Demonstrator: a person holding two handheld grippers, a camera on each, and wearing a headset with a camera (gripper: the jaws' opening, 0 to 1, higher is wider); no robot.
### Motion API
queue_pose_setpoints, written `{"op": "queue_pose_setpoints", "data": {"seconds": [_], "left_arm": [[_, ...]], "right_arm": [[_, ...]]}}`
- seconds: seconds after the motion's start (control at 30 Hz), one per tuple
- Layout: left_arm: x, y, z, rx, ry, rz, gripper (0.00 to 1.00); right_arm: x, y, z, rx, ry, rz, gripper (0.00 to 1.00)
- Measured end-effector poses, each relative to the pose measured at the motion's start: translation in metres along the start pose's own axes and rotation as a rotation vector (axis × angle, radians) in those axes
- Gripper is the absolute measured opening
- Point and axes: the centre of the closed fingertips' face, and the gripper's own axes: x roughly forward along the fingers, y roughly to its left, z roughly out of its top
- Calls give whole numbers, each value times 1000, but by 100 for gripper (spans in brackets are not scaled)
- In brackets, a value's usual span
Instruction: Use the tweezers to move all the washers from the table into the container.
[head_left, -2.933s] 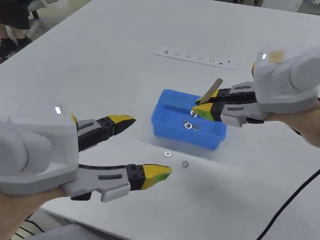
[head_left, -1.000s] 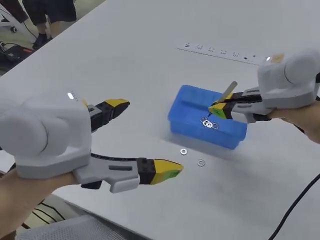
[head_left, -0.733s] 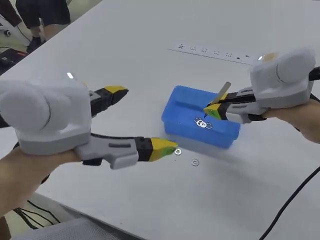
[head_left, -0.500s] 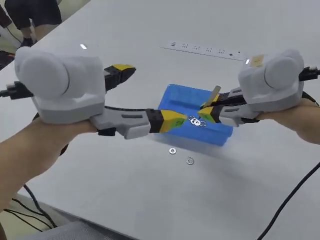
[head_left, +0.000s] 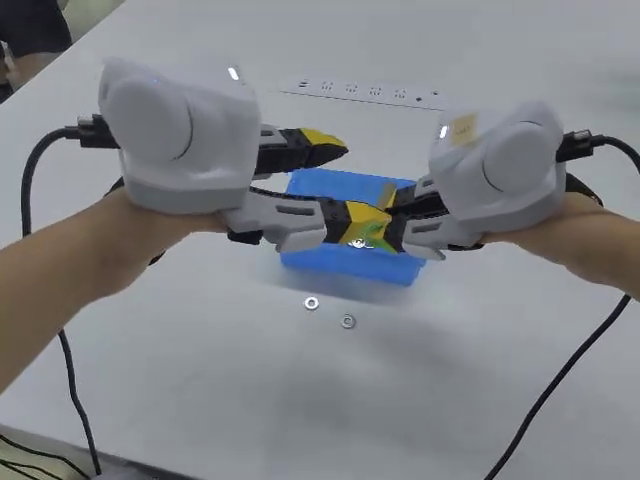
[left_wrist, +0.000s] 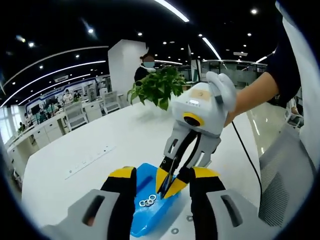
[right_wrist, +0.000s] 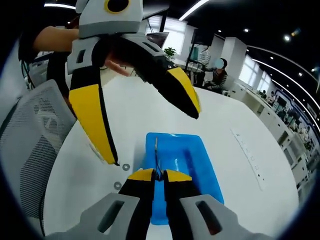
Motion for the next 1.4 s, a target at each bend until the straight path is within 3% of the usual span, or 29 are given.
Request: {"op": "queue_pose_setpoints", "data": {"seconds": [0.07, 0.23, 0.33, 0.43, 0.53, 0.6, 0.63, 0.73, 1.07, 1.2, 1.4], "left_arm": [[4, -5, -1, 9, 10, -56, 40], [7, -13, -3, 43, 38, -123, 29], [8, -14, -6, 61, 56, -139, 23], [6, -15, -8, 84, 79, -149, 11], [2, -17, -6, 70, 78, -161, 10], [-1, -19, -4, 134, 79, -164, 8], [-2, -20, -4, 138, 83, -165, 8], [-5, -20, -2, 172, 89, -151, 6], [-18, -19, 2, 137, 59, -89, 6], [-26, -17, 5, 124, 46, -64, 6], [-37, -11, 14, 103, 15, -43, 6]], "right_arm": [[-1, 0, 1, -6, -2, -1, 8], [-3, 3, 7, -29, -14, 6, 8], [-3, 6, 11, -50, -18, 9, 8], [-4, 8, 14, -69, -23, 17, 8], [-5, 9, 16, -79, -28, 17, 8], [-5, 11, 18, -89, -32, 17, 8], [-6, 12, 18, -97, -31, 20, 8], [-6, 13, 21, -128, -33, 11, 9], [-13, 19, 25, -119, -52, 19, 12], [-16, 22, 25, -117, -49, 25, 19], [-26, 20, 28, -117, -67, -3, 22]]}}
